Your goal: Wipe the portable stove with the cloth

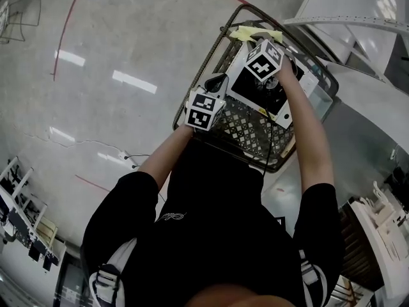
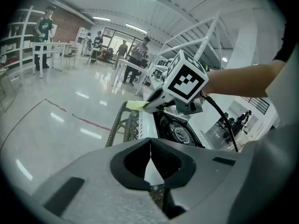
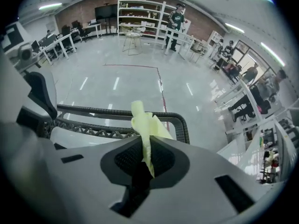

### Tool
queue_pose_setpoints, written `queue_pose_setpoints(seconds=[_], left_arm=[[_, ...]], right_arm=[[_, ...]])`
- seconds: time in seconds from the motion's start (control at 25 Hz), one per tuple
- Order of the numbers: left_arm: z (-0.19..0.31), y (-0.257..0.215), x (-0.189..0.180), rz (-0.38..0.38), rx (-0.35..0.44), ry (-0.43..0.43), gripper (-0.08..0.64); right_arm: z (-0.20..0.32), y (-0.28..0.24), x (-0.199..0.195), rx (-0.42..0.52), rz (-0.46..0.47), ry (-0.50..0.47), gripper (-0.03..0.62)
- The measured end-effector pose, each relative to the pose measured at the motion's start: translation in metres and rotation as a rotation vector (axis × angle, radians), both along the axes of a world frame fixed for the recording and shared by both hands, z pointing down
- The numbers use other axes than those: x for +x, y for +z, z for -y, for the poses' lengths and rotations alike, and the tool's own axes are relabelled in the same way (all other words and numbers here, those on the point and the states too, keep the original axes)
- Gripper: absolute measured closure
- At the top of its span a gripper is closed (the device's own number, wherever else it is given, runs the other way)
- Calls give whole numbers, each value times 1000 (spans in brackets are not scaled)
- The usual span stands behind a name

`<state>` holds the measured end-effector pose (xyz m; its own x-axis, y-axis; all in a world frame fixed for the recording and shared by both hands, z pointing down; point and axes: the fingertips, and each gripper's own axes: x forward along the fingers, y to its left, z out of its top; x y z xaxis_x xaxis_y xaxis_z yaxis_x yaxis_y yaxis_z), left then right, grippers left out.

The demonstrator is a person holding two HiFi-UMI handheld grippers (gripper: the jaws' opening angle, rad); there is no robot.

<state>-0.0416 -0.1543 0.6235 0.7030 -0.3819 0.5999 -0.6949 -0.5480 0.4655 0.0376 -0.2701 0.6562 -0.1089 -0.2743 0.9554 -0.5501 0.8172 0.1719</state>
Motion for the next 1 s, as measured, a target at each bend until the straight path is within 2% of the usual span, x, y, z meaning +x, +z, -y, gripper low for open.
queue_pose_setpoints(seconds=[0.08,0.28,0.56,1.0], left_arm=[[-3,-1,-1,2,6,4,541],[-13,2,-7,14,5,-3,541],[-28,6,-19,25,-3,-30,541],[-55,17,-33,56,-21,-62,541]], right_arm=[[-6,0,-4,-20,1,-20,561],[-26,2,-16,-61,34,-2,563],[-48,0,-30,-78,116,119,563],[-92,-2,-48,-70,190,162,558]])
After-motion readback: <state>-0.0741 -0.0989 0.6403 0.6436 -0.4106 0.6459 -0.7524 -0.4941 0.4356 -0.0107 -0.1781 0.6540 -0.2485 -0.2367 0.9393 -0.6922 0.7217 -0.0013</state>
